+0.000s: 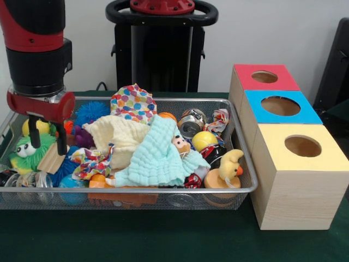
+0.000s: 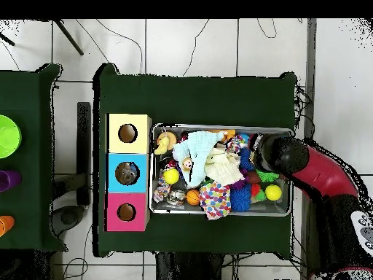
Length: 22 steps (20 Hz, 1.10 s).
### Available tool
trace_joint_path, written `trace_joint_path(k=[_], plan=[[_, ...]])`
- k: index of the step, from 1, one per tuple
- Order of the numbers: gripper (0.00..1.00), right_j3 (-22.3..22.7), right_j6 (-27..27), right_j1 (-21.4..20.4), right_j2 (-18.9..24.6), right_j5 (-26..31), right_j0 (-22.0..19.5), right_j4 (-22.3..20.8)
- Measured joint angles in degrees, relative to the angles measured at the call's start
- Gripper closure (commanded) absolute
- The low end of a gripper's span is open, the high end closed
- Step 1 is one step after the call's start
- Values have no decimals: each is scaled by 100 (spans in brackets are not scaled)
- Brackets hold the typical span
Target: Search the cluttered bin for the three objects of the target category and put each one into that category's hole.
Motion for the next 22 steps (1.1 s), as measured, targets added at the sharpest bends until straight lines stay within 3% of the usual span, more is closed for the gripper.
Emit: trace_joint_path(k=[22], plan=[[0,-422,0,104,169,315,-108,-105]])
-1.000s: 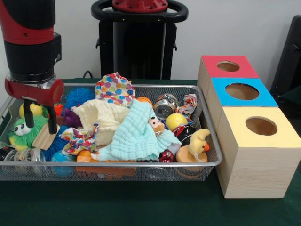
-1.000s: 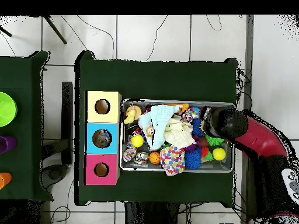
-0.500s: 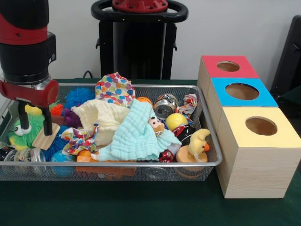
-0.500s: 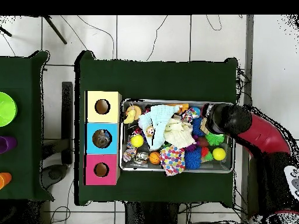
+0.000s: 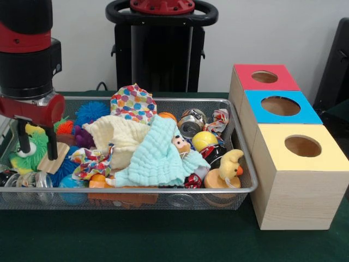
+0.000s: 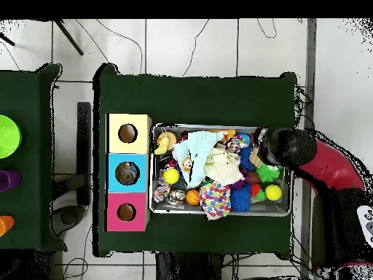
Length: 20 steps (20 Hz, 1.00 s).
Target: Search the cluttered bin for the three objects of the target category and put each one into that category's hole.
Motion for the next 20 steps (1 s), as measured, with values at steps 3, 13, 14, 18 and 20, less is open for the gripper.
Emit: trace_joint_path(k=[3,13,14,18,20], plan=[[0,-20,0,14,54,0,-59,-73],[0,-115,0,106,243,0,-204,-316],[0,-117,0,114,253,0,-215,-340],[0,-119,0,133,313,0,-264,-445],[0,-120,0,134,341,1,-281,-484]])
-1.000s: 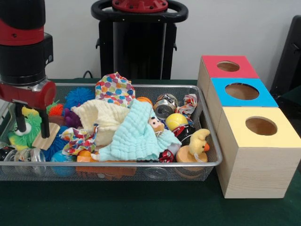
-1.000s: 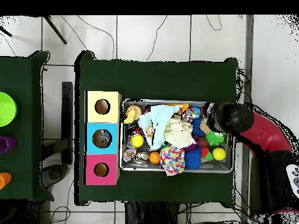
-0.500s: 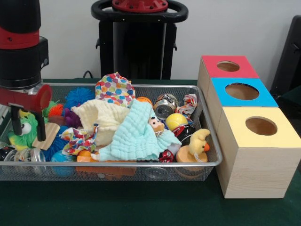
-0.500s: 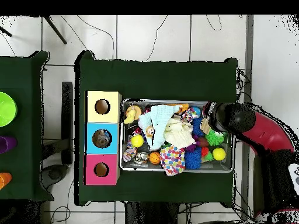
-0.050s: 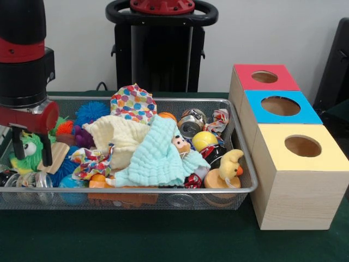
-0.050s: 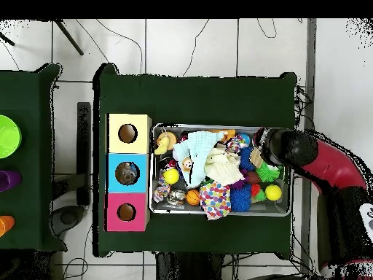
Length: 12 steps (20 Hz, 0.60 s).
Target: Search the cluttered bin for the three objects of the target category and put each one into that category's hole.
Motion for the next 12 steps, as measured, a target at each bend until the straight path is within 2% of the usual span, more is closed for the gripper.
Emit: trace_joint_path(k=[12], plan=[[0,-11,0,8,210,-1,-159,-97]])
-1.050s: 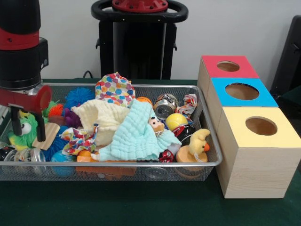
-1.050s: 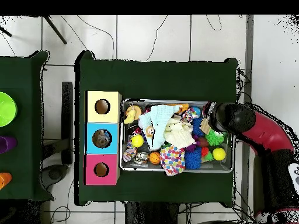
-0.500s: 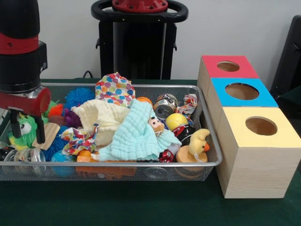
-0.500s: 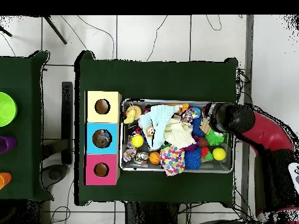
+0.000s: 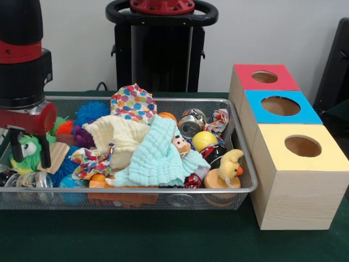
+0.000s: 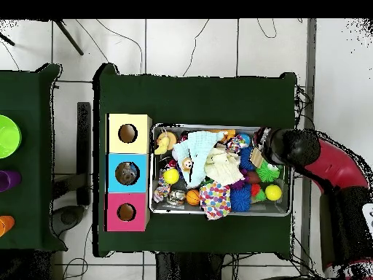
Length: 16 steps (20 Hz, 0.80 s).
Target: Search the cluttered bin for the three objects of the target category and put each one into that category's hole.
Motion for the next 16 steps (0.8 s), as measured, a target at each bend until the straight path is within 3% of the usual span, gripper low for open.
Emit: trace_joint_path(k=[16], plan=[[0,-106,-1,12,91,92,-174,-56]])
